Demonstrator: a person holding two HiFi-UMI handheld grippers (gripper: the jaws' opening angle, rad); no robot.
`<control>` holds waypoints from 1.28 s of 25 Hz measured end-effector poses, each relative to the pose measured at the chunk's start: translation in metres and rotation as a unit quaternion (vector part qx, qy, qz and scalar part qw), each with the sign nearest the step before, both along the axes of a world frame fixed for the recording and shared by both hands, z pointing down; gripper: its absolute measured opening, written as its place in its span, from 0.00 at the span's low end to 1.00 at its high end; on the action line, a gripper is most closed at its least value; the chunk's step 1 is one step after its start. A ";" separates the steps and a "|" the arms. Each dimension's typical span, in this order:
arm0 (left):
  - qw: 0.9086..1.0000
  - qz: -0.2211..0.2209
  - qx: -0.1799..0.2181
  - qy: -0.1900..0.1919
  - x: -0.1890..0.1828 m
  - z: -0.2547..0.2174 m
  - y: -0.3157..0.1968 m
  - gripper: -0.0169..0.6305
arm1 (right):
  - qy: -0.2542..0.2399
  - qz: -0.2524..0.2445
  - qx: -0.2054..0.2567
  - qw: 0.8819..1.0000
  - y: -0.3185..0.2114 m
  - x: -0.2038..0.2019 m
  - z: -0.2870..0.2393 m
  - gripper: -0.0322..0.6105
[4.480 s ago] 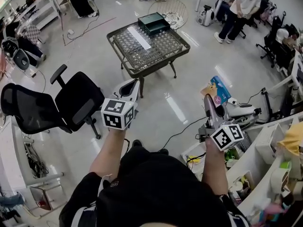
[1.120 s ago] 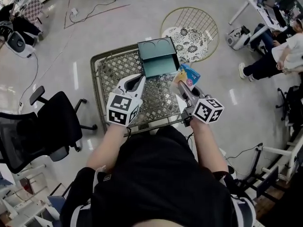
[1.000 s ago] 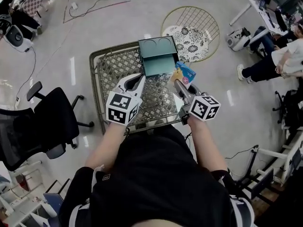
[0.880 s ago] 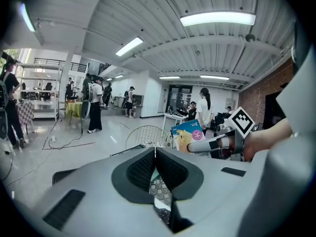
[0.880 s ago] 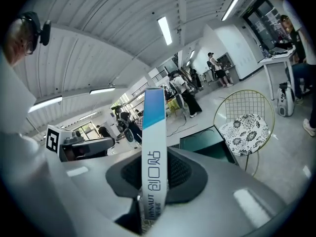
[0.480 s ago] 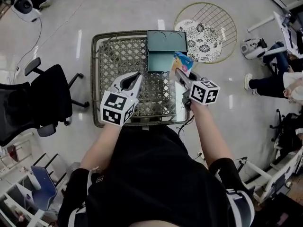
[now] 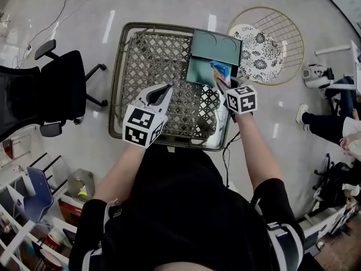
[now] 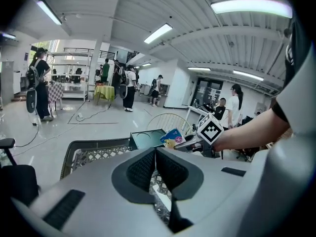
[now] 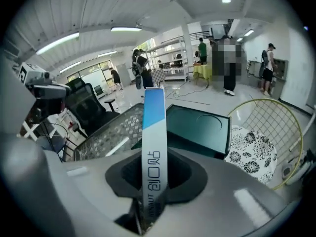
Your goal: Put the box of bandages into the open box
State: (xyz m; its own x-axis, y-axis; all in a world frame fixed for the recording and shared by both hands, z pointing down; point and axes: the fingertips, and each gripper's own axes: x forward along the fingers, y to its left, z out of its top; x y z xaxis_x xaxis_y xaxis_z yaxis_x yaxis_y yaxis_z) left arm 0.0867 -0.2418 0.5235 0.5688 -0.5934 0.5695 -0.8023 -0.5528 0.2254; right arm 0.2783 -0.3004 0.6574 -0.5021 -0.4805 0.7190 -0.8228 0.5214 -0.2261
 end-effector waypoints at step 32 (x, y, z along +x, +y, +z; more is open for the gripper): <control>0.999 -0.025 -0.040 0.007 -0.019 0.031 0.021 0.05 | 0.196 -0.236 -0.086 0.948 -0.018 -0.006 0.074 0.24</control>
State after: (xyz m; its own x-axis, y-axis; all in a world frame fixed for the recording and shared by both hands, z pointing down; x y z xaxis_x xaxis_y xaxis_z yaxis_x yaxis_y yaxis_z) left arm 0.0677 -0.2210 0.5541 0.5480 -0.5733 0.6091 -0.8247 -0.4921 0.2788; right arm 0.2722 -0.3181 0.7316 -0.3097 -0.1281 0.9422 -0.5462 0.8350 -0.0660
